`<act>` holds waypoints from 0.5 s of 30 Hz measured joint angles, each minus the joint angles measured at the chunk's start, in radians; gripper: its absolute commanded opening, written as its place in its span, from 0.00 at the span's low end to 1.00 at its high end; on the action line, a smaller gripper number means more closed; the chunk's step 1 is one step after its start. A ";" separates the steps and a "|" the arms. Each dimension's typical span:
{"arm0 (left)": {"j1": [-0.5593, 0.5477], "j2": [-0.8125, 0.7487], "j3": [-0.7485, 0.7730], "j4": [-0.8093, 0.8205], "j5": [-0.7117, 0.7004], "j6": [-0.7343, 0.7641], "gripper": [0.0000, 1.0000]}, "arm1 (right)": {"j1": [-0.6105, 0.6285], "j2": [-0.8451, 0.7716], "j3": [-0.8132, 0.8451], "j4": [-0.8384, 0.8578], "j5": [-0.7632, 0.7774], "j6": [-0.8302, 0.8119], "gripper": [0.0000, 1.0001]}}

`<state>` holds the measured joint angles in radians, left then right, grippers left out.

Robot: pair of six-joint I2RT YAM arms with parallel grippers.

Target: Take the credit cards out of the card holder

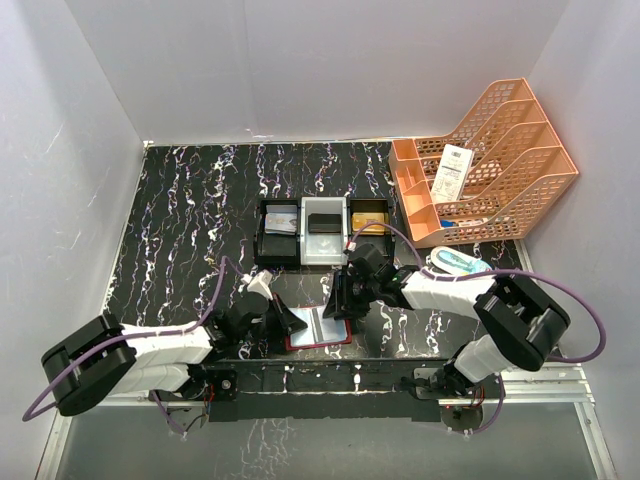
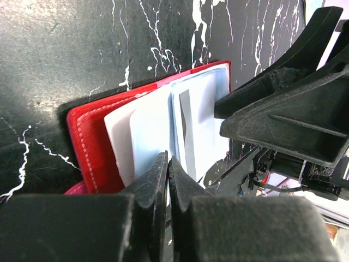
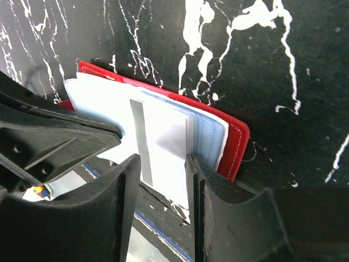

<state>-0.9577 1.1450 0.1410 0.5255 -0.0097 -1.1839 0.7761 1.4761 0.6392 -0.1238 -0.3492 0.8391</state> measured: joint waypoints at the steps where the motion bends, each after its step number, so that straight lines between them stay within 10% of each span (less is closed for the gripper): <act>1: 0.000 -0.010 0.000 -0.013 -0.003 0.002 0.04 | 0.000 -0.004 0.000 -0.006 0.004 -0.002 0.33; 6: 0.000 -0.066 0.005 -0.099 -0.013 0.025 0.27 | 0.000 -0.034 -0.002 -0.064 0.033 -0.013 0.29; 15: 0.001 -0.044 0.082 -0.221 -0.020 0.085 0.17 | 0.000 -0.039 -0.013 -0.059 0.018 -0.015 0.26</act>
<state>-0.9569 1.1007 0.2226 0.3042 -0.0299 -1.0988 0.7761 1.4372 0.6266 -0.1829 -0.3309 0.8242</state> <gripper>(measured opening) 0.223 0.277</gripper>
